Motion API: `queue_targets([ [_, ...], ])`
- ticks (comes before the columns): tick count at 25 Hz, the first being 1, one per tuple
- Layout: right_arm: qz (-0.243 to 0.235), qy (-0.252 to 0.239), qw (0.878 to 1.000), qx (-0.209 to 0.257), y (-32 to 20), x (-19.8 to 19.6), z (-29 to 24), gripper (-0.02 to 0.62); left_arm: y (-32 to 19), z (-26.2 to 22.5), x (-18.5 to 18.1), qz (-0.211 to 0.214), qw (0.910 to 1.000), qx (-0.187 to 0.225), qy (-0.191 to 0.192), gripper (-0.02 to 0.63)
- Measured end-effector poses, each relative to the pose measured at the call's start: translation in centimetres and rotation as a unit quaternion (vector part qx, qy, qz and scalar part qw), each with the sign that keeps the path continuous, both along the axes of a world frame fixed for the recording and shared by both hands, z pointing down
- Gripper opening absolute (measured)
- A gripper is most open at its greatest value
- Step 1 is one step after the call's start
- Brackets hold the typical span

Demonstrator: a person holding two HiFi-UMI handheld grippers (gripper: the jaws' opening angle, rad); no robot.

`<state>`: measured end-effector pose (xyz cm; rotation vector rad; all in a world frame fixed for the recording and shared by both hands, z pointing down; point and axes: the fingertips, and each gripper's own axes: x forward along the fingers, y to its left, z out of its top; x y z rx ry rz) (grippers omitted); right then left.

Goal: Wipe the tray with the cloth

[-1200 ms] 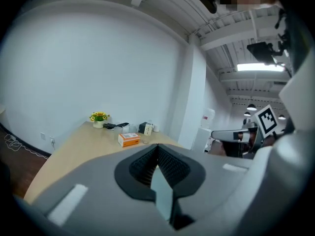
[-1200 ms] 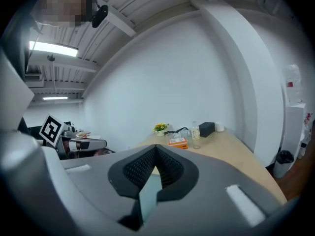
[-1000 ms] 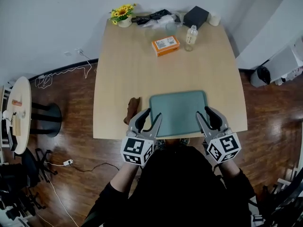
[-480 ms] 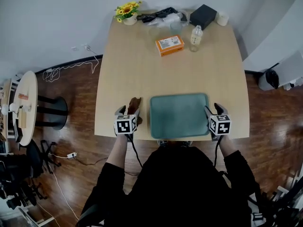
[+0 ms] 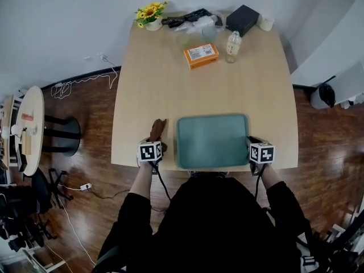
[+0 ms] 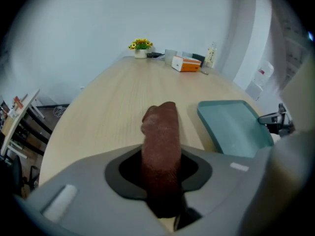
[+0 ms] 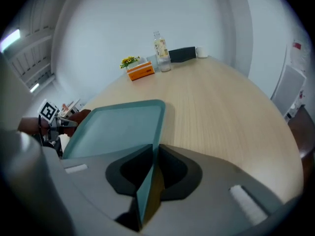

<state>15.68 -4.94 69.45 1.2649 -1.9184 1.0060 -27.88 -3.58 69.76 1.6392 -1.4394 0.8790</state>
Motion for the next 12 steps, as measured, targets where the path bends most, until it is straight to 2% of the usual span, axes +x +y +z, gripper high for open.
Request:
queue_targets([
  [1,0.000,-0.005,1.000,-0.002,0.1,-0.1,0.0,0.040,0.1,-0.3,-0.3,-0.008,1.0000,-0.002,0.004,0.080],
  [3,-0.005,-0.005,1.000,-0.001,0.1,-0.2,0.0,0.035,0.0,-1.5,0.1,-0.019,0.9992,0.006,0.034,0.067],
  [5,-0.002,-0.004,1.000,0.001,0.0,-0.1,0.0,0.035,-0.7,-3.1,1.6,-0.007,0.9982,0.026,0.054,0.066],
  [7,0.007,-0.006,1.000,0.003,0.0,0.0,-0.1,0.035,-1.5,-4.1,3.6,0.022,0.9975,0.035,0.058,0.066],
  [10,0.011,-0.005,1.000,0.008,0.2,-0.2,-0.2,0.035,-2.4,-4.2,7.0,0.073,0.9952,0.025,0.060,0.068],
  [12,0.010,-0.004,1.000,0.012,0.1,-0.4,-0.3,0.035,-3.7,-3.6,8.9,0.108,0.9930,0.017,0.046,0.071],
])
